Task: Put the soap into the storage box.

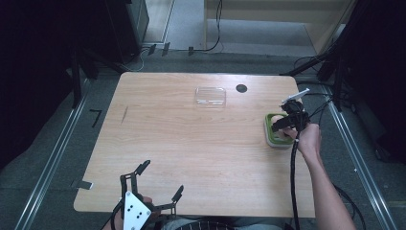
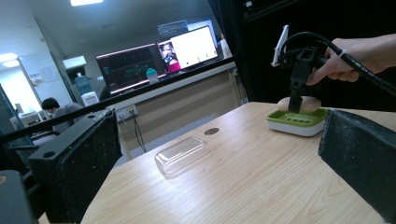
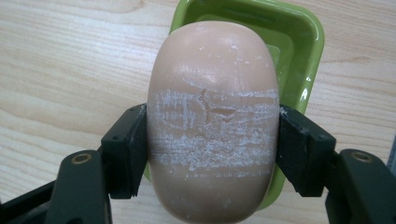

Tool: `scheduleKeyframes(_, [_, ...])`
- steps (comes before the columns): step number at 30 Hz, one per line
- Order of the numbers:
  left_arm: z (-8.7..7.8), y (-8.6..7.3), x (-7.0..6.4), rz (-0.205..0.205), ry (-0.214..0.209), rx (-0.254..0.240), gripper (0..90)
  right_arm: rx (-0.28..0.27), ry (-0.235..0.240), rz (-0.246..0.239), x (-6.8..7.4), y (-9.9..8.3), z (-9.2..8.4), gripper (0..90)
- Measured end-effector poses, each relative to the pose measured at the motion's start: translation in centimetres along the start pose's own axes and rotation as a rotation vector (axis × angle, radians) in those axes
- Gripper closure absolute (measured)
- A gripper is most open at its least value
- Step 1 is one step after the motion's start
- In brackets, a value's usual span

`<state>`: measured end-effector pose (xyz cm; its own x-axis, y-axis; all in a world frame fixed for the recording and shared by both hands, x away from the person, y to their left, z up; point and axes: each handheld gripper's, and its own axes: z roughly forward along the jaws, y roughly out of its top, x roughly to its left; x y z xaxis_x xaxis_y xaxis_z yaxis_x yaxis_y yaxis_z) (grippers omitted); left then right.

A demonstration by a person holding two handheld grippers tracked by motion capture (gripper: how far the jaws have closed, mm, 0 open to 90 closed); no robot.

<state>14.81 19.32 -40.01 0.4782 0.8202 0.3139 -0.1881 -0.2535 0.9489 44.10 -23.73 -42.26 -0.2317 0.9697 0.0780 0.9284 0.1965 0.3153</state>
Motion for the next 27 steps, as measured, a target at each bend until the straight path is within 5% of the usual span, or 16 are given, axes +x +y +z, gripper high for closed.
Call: scheduleKeyframes(27, [0.0,0.0,0.0,-0.005,0.002,-0.003,0.0,-0.056,0.04,0.119,-1.5,0.1,2.5,33.5])
